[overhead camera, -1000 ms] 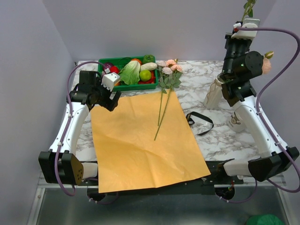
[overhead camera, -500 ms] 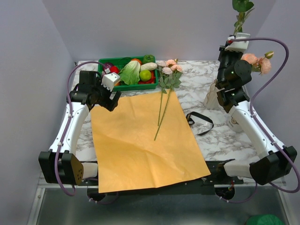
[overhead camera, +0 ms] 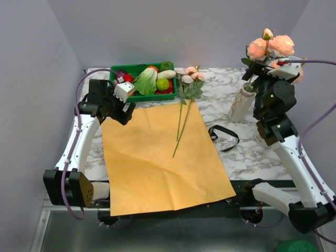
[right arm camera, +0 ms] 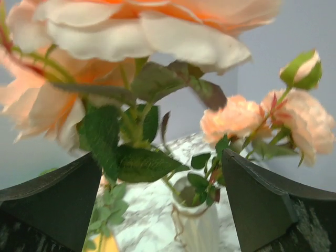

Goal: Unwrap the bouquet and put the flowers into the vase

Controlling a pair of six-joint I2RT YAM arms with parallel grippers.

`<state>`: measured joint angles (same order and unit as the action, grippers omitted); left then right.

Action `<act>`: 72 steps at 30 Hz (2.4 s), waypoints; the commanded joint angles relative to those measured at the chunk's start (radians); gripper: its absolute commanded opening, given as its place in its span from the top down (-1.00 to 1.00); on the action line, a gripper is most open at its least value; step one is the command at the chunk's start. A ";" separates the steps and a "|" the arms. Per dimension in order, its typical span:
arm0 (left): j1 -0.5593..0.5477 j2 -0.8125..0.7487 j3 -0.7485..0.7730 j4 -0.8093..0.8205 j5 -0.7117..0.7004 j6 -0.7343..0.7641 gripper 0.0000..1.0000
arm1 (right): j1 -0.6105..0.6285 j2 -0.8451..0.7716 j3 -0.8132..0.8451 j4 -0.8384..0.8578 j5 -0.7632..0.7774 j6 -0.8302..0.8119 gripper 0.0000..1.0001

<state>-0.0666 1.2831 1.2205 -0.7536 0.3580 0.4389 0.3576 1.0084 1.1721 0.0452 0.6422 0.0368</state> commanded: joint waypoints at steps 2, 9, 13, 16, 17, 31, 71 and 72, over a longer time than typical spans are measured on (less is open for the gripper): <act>0.005 0.002 0.048 -0.024 0.036 -0.006 -0.98 | 0.093 -0.030 -0.072 -0.197 0.010 0.140 -1.00; 0.005 -0.007 0.048 -0.021 0.015 -0.006 -0.98 | 0.187 -0.040 -0.087 -0.281 0.022 0.198 -1.00; 0.005 0.002 0.050 -0.023 0.018 -0.006 -0.97 | 0.238 -0.047 -0.121 -0.372 -0.005 0.331 -1.00; 0.005 0.004 0.056 -0.029 0.025 -0.008 -0.98 | 0.273 -0.056 -0.202 -0.435 -0.030 0.435 -1.00; 0.005 0.004 0.053 -0.023 0.029 -0.008 -0.98 | 0.306 -0.068 -0.228 -0.414 -0.033 0.451 -1.00; 0.008 -0.008 0.031 -0.018 0.045 -0.002 -0.98 | 0.451 0.517 -0.005 -0.605 0.033 0.677 -0.69; 0.016 -0.018 0.037 -0.078 0.079 0.055 -0.98 | 0.202 1.329 0.772 -0.921 -0.325 0.667 0.41; 0.016 -0.021 0.040 -0.079 0.075 0.058 -0.98 | 0.199 1.325 0.767 -0.912 -0.323 0.667 0.62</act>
<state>-0.0582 1.2831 1.2449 -0.8074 0.4240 0.4789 0.5629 2.3123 1.9293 -0.8623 0.3344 0.6815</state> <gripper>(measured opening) 0.988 0.311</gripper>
